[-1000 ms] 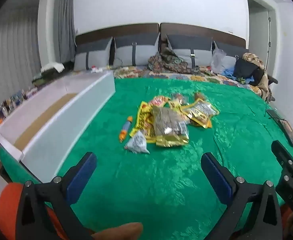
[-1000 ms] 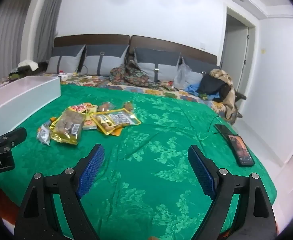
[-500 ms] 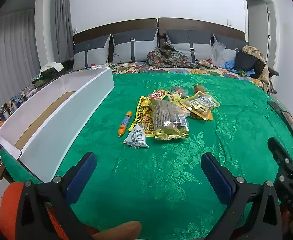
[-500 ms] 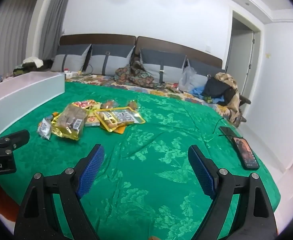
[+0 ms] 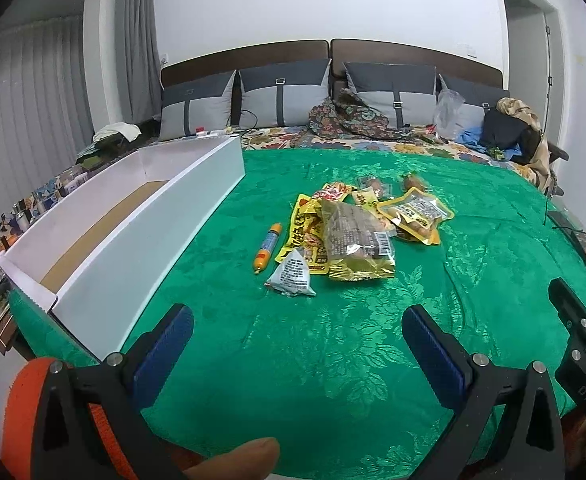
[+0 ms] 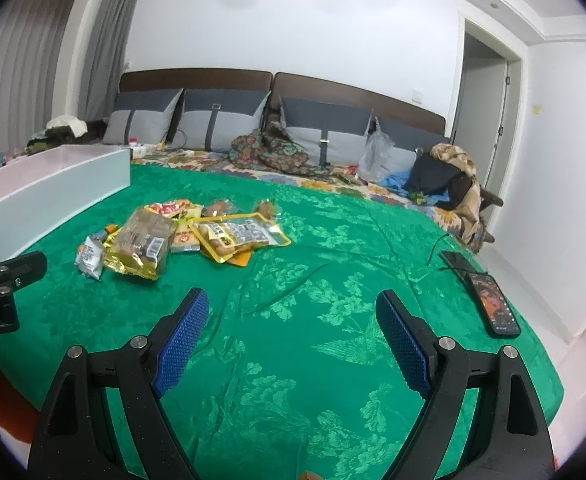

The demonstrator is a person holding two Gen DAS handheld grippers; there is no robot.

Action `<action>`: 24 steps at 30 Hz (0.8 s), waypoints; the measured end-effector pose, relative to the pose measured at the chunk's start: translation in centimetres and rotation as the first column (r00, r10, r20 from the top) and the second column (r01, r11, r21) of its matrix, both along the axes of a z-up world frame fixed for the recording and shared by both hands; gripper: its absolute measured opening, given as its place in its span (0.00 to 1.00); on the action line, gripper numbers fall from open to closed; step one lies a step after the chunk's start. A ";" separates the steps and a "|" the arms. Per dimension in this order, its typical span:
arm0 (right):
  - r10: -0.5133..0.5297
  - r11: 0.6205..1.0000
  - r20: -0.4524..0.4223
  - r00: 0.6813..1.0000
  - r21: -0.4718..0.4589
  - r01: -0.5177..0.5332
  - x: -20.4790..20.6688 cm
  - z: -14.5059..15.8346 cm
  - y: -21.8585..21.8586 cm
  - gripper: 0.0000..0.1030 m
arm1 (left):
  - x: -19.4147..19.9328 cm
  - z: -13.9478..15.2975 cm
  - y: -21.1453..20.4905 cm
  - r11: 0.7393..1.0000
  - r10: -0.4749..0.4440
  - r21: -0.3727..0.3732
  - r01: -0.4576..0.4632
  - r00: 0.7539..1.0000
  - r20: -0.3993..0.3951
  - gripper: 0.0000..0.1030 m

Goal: Organize snacks

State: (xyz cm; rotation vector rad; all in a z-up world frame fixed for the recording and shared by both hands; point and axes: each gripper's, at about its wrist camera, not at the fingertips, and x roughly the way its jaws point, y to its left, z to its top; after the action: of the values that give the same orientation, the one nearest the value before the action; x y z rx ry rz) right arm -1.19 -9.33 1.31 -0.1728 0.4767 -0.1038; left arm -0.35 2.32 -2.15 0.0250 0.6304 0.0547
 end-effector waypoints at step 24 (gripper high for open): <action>-0.004 1.000 -0.006 1.000 0.001 0.004 0.3 -0.4 -0.2 0.86 | 0.3 -1.0 0.6 1.000 0.010 0.010 -0.010 1.000 -0.016 1.00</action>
State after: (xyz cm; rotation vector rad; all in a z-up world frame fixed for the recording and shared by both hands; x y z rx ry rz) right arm -0.90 -9.49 0.87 -0.1711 0.4831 -0.1065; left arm -0.05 2.91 -3.11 0.0322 0.6467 0.0670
